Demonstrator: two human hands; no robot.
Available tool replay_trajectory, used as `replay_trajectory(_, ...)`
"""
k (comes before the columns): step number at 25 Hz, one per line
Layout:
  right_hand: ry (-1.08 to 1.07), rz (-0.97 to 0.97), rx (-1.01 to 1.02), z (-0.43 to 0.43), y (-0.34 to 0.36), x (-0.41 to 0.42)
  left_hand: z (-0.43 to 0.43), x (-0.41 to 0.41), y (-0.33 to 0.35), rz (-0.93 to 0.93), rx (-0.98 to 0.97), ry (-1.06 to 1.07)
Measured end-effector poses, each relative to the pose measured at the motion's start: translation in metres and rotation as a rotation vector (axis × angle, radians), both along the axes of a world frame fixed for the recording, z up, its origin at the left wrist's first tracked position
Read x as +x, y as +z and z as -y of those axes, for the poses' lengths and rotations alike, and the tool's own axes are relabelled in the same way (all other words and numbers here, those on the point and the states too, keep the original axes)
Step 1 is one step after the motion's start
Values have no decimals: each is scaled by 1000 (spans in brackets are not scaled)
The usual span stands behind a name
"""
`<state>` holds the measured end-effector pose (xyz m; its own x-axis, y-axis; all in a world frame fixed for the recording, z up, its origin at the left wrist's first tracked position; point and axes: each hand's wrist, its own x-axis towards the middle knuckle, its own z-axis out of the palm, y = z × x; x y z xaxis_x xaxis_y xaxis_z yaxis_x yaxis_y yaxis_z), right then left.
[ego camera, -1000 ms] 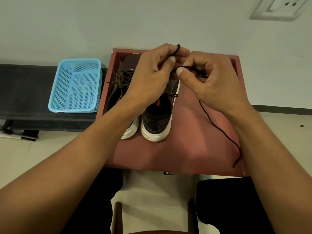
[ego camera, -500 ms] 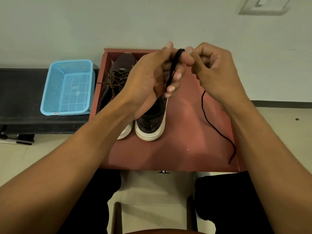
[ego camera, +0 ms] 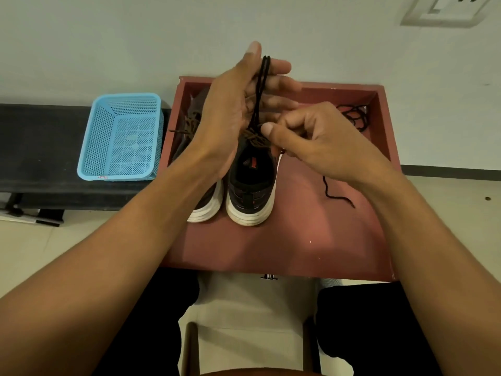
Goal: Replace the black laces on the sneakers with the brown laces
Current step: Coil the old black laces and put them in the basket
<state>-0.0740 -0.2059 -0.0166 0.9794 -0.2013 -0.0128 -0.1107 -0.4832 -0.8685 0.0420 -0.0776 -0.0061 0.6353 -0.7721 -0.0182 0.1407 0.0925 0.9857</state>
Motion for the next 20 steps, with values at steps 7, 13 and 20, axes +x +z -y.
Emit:
replay_trajectory(7,-216,244,239,15,11,-10,3,-12,-4,270,240,-162)
replay_trajectory(13,-452,248,223,32,0,-11,5,-18,-6,69,163,-251)
replay_trajectory(20,-246,-63,-88,26,-15,-7,5,-12,3,-255,-151,-187)
